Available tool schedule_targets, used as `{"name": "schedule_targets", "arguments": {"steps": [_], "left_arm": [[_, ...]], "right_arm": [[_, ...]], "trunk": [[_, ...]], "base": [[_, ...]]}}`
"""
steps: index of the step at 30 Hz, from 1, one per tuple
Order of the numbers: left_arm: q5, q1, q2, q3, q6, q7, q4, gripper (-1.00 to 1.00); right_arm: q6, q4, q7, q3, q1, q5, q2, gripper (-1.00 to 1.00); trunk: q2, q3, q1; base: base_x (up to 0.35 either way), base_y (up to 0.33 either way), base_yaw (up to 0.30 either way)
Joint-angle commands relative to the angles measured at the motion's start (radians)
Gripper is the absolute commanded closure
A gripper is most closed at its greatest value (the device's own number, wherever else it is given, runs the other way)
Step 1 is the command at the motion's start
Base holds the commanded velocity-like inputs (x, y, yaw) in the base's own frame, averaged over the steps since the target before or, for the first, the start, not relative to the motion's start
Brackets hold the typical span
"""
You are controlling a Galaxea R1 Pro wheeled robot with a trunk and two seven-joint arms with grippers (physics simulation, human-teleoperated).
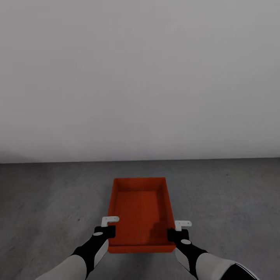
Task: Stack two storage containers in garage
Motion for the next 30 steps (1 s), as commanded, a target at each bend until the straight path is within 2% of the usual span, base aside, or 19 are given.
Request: {"name": "schedule_targets", "arguments": {"steps": [1,30], "left_arm": [[0.05,0.0,0.001,0.067,0.006,0.007,0.0,1.0],[0.05,0.0,0.001,0.067,0.006,0.007,0.001,1.0]], "right_arm": [[-0.023,-0.001,0.003,-0.029,-0.001,-0.01,0.0,1.0],[-0.023,-0.001,0.003,-0.029,-0.001,-0.011,0.0,1.0]], "trunk": [[-0.008,-0.004,0.004],[-0.211,-0.095,0.115]], "base": [[0.0,0.0,0.0],[0.0,0.0,0.0]]}}
